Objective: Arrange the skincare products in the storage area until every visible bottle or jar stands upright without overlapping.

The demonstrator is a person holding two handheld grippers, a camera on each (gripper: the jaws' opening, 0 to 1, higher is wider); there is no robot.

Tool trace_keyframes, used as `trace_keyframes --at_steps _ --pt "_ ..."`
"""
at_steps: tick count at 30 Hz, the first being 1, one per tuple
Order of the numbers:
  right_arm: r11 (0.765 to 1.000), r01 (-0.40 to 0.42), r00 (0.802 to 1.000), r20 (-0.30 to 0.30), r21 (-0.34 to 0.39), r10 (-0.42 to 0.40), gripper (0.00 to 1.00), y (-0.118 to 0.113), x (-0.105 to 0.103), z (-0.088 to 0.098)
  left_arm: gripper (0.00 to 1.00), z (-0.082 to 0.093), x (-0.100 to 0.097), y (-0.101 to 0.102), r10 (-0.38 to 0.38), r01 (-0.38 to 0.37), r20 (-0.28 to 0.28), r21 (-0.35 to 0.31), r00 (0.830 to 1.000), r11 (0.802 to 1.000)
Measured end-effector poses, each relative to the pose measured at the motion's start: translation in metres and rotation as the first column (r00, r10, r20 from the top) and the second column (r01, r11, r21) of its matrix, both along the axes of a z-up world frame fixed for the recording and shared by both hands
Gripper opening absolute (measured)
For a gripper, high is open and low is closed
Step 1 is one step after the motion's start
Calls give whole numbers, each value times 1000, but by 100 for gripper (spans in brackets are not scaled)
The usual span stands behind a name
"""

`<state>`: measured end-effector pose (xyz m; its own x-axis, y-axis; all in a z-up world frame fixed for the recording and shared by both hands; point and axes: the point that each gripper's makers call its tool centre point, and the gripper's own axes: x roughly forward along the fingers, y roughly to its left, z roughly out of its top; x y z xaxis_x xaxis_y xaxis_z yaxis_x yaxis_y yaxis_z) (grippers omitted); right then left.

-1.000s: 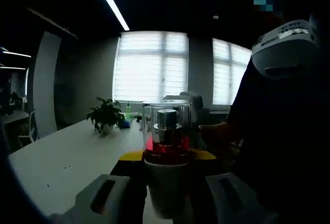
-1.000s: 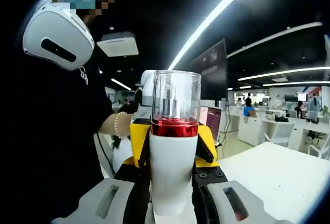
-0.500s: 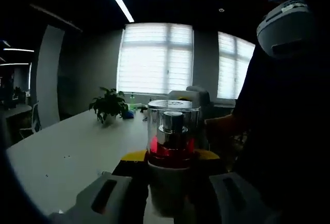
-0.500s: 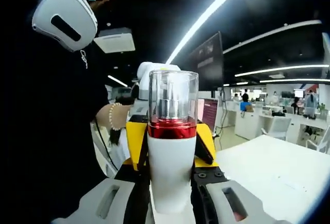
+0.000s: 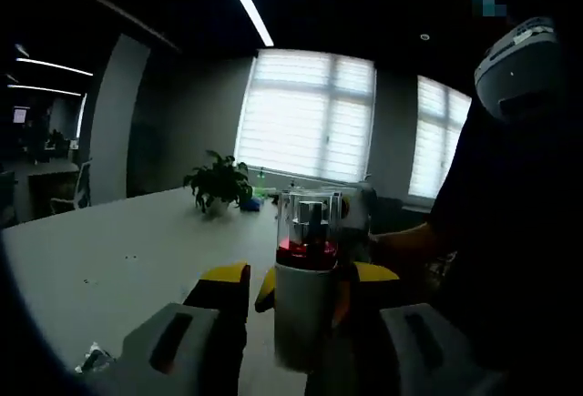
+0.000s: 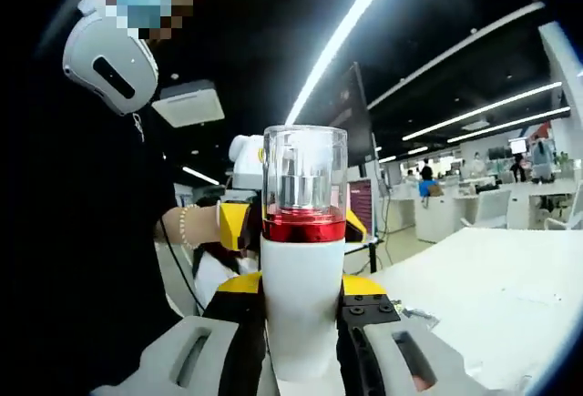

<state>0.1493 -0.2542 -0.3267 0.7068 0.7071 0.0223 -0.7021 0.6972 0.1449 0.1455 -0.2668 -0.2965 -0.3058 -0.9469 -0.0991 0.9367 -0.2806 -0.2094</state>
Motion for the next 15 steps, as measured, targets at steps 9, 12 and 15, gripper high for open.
trace_keyframes --at_steps 9,12,15 --pt "998 42 999 5 -46 -42 19 -22 13 -22 57 -39 17 18 146 -143 -23 90 989 986" --pt "998 45 999 2 -41 -45 19 -26 16 -30 63 -46 22 23 203 -198 -44 99 978 975" --pt "998 38 999 -7 -45 -39 19 -30 20 -44 70 -58 27 30 252 -244 -65 115 965 963"
